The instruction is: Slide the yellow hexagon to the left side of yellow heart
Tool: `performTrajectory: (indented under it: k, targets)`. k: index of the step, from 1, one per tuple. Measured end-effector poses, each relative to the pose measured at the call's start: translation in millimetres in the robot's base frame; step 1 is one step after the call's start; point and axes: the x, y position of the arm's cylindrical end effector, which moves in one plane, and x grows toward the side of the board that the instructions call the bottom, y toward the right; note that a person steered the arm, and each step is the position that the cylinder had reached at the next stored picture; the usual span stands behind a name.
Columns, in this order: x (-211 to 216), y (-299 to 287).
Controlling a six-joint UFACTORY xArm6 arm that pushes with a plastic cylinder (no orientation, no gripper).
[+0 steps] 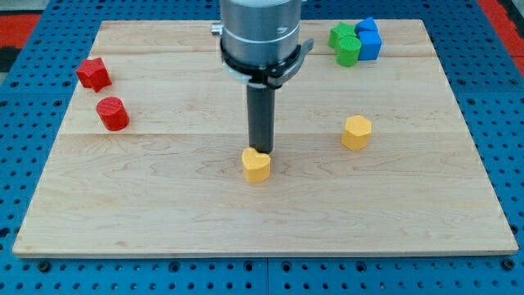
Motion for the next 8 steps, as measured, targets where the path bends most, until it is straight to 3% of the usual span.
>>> performTrajectory:
  k: [3,4,5,7,8]
  targets:
    - [50.1,16.9]
    - [50.1,103.3]
    - [44.9,195.8]
    - [2.4,231.4]
    - [-18.0,219.1]
